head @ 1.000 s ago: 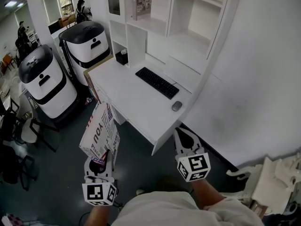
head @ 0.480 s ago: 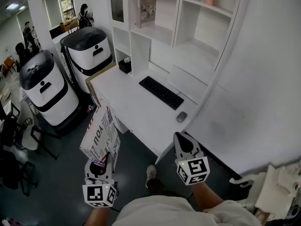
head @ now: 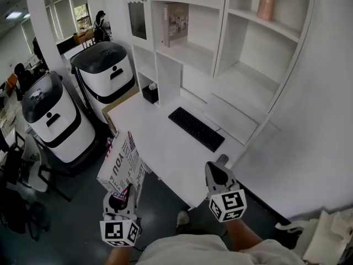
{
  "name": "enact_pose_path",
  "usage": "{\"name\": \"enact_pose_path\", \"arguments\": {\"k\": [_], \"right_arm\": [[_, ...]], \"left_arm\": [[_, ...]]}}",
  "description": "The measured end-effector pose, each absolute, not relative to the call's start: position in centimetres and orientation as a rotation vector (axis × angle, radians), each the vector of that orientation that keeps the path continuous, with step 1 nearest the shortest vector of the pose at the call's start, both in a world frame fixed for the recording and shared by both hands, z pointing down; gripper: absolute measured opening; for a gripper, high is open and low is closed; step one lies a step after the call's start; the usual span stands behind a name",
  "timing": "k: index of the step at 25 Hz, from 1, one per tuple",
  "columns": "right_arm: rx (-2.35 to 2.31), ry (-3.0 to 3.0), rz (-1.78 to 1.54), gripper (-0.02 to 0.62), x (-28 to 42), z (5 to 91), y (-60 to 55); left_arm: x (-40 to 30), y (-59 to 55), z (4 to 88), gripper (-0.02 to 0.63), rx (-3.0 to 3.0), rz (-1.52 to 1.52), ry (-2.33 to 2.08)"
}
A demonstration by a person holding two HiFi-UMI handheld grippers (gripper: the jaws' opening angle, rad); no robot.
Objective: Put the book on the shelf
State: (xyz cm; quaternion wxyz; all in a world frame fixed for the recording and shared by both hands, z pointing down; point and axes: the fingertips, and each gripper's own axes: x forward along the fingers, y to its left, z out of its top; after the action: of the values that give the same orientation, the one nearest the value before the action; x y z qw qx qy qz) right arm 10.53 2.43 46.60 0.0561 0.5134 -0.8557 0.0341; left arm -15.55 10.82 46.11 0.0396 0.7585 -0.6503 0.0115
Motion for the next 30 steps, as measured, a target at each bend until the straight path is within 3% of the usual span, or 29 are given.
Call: {"name": "enact_pose_path", "arguments": {"k": [20,30], "right_arm": [[1.473,-2.609,0.112,0.003,8.6,46.8,-9.5],[1.672,-2.478,0.120,0.003,9.2,46.6,-14.7]], "left_arm": [[-15.9,-3.8,45.4,0.149,2.344,0.030,-1.986],[-17.7,-13.9,44.3,0.149,2.467,-0.008,-1.855]]}}
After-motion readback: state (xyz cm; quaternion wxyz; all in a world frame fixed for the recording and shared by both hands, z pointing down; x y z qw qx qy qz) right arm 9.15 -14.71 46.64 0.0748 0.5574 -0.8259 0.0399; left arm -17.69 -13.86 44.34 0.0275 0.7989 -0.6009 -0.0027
